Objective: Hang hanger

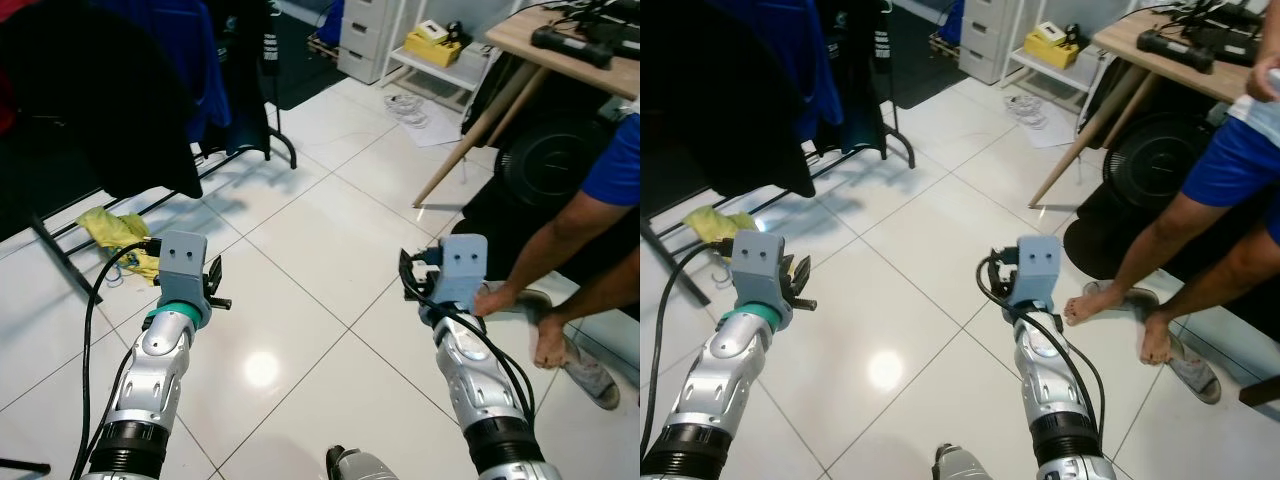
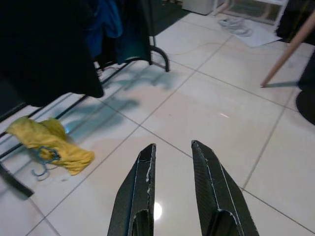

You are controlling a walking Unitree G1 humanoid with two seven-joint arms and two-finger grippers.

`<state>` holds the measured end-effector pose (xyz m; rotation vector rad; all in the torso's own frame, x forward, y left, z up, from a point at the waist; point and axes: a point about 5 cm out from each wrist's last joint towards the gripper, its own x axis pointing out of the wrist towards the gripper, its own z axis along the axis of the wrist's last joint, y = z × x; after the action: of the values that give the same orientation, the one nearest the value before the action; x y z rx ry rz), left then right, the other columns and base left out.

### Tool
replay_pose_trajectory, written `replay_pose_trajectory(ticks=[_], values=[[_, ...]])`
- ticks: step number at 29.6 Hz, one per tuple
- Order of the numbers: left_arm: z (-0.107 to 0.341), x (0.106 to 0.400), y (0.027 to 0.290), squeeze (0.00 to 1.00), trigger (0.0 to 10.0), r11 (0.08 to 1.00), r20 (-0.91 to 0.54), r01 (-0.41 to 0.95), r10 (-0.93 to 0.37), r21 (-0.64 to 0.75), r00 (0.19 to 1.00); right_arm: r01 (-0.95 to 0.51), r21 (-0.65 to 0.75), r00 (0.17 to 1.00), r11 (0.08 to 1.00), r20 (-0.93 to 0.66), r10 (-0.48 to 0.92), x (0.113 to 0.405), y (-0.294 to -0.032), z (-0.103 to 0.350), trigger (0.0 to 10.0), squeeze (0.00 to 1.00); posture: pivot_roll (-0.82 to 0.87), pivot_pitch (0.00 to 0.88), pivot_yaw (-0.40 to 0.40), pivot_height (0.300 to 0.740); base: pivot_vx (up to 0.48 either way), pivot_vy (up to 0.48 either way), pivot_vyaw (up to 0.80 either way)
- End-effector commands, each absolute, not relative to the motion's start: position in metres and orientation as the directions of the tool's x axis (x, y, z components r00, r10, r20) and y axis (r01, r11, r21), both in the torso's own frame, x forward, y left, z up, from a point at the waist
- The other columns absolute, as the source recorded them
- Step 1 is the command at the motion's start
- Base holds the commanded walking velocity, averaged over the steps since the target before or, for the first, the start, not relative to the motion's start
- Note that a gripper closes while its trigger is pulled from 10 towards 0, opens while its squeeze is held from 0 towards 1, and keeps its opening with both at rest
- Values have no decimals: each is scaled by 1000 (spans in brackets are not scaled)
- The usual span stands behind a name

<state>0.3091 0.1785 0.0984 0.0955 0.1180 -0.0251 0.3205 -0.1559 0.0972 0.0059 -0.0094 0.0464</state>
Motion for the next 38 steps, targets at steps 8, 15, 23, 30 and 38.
replay_pose_trajectory(ticks=[8,15,23,30,38], values=[[100,308,176,0,10000,994,-91,-7,18,113,996,-63,-4,998,998,19,63,323,-158,101,10000,0,-38,11,8,740,467,0,0],[101,311,171,0,10000,994,-86,8,1,106,996,-50,-9,999,999,20,50,322,-162,101,10000,0,-46,8,14,740,480,0,0],[100,316,168,0,10000,994,-69,19,-11,108,998,-33,-17,999,999,28,34,323,-166,97,10000,0,-56,0,18,740,480,0,0],[100,316,167,0,10000,994,-68,19,-12,108,998,-39,-7,998,999,44,40,324,-166,100,10000,0,-58,0,21,740,480,0,0],[100,317,165,0,10000,994,-64,25,-18,108,998,-48,-2,997,999,58,48,323,-165,102,10000,0,-64,3,24,740,480,0,0]])
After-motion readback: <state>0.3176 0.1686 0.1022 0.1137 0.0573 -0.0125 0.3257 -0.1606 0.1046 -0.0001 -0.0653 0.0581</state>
